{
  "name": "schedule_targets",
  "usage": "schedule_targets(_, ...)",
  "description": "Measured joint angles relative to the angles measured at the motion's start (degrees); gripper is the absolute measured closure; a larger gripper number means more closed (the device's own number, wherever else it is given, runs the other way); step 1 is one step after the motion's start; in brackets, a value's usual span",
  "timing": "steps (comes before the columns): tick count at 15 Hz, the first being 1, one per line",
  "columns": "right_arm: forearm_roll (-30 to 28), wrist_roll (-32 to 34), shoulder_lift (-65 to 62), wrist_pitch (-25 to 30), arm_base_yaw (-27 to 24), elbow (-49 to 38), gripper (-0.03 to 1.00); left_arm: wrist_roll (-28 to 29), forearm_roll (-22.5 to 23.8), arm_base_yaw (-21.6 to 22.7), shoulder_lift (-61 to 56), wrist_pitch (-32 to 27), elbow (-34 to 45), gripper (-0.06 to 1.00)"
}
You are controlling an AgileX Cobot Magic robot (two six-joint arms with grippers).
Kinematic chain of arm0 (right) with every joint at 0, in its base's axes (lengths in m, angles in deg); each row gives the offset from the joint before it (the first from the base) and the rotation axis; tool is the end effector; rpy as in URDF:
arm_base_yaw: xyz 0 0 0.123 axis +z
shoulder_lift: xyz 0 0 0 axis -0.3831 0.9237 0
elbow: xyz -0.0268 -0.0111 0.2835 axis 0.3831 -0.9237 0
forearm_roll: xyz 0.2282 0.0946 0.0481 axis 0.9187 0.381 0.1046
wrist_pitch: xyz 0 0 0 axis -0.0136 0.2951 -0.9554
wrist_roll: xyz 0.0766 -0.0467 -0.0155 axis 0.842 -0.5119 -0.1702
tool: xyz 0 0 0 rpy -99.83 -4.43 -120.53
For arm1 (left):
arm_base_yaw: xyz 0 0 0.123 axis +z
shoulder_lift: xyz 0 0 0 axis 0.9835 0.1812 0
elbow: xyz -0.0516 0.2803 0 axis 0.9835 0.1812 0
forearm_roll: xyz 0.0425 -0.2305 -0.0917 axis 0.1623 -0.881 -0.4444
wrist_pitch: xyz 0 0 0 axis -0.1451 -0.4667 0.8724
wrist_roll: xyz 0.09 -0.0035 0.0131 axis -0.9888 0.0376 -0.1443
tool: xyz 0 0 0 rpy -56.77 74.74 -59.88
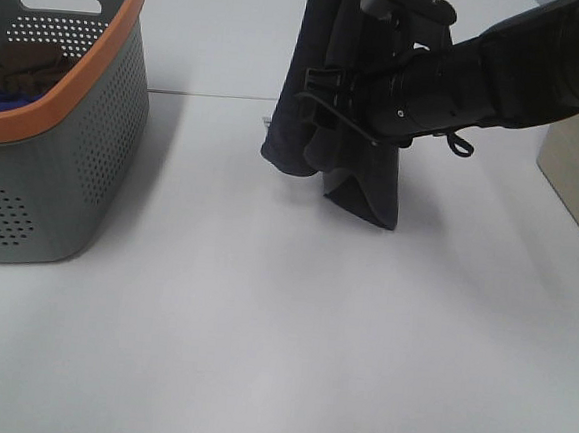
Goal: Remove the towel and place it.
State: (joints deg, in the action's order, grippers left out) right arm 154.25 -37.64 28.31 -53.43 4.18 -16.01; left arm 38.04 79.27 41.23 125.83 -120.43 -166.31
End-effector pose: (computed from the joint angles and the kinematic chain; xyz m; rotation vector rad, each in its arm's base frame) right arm 0.3468 0.1789 0.1912 -0.0767 2.2976 0.5169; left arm 0.3842 -0.3007 0.3998 0.8464 1.8062 -0.2619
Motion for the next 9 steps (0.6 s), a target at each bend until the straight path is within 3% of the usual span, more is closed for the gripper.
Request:
schedule_targets(4,0.1,0.0,2.5,0.2,0.0,0.0,0.38,0.0,0.1,0.0,0.0,0.2,0.0,0.94)
schedule_targets(6,0.1,0.0,4.1,0.0,0.0,0.0,0.44,0.0,0.1,0.0,0.0,0.2,0.0,0.94)
schedule_targets(9,0.1,0.0,4.2,-0.1,0.0,0.0,0.6,0.0,0.3,0.0,0.0,0.2,0.0,0.94)
